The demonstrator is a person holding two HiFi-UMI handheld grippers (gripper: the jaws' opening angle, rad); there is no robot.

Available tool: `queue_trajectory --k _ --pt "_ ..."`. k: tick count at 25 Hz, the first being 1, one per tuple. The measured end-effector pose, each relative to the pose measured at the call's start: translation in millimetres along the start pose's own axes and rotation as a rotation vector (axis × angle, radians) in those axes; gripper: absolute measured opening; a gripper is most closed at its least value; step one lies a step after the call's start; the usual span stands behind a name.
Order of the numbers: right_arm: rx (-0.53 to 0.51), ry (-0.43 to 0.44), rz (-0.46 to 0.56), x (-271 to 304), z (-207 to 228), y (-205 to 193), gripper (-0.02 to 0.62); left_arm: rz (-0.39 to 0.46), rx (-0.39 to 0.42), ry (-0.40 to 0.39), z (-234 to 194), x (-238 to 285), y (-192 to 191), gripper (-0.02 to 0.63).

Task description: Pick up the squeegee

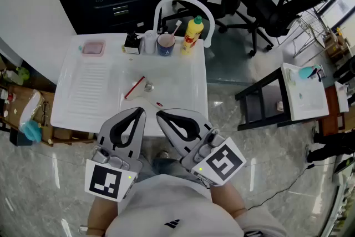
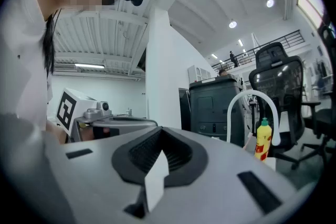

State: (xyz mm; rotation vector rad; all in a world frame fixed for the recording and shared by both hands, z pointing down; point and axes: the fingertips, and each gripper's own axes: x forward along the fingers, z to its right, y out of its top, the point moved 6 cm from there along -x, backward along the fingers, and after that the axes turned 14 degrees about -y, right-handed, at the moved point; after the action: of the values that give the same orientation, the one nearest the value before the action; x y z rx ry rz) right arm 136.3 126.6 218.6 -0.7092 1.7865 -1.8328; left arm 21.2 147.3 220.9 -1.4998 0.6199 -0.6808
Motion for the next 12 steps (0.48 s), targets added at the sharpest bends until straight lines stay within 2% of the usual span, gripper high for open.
queue_trajectory --k 12 --pt "0.009 0.007 -0.005 18.8 5.6 2.8 0.008 -0.015 -0.004 -0.002 -17.8 5.9 1.8 0.014"
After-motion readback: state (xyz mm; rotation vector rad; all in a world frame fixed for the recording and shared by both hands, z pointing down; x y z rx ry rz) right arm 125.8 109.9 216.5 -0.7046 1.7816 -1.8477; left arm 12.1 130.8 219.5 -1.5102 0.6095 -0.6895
